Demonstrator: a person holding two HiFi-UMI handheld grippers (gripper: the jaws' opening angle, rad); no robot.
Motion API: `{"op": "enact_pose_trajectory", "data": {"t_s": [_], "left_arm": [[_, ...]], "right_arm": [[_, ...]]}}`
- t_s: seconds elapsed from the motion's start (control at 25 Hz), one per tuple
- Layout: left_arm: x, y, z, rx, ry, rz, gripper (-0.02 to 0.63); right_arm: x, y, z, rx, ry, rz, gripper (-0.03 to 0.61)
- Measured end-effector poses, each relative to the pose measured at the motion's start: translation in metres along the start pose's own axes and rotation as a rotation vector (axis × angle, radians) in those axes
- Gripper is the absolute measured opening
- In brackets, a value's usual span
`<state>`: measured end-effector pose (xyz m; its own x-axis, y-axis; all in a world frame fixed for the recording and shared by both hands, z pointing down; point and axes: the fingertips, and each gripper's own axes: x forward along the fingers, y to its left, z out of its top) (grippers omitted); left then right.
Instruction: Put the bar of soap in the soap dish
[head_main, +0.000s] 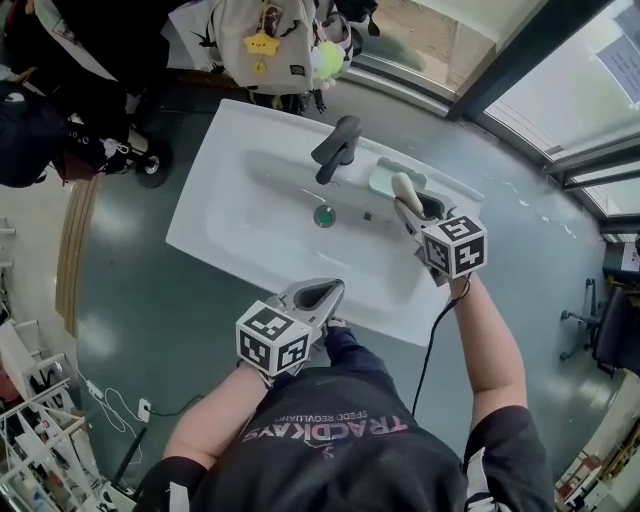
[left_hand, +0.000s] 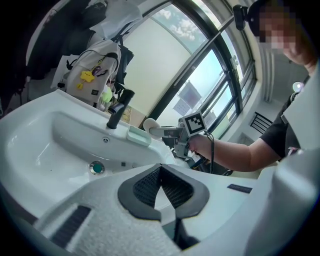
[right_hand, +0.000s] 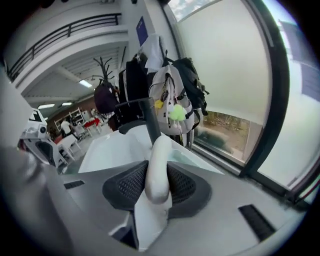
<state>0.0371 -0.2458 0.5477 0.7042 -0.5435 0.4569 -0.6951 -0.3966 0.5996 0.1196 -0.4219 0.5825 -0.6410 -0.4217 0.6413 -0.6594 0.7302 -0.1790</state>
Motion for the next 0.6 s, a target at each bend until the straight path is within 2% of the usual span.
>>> {"op": "enact_pose_trajectory", "data": {"t_s": [0.44, 0.6], "left_arm": [[0.007, 0.01, 0.001, -0.03, -0.008, 0.034, 0.009], [0.006, 0.013, 0.002, -0.04, -0.017, 0.041, 0.009]], "right_arm": [[0.044, -0.02, -0.012, -0.553, 0.299, -0.076, 0.115], [0.054, -0.023, -0.018, -0.711, 0.382, -0.088, 0.115]]}}
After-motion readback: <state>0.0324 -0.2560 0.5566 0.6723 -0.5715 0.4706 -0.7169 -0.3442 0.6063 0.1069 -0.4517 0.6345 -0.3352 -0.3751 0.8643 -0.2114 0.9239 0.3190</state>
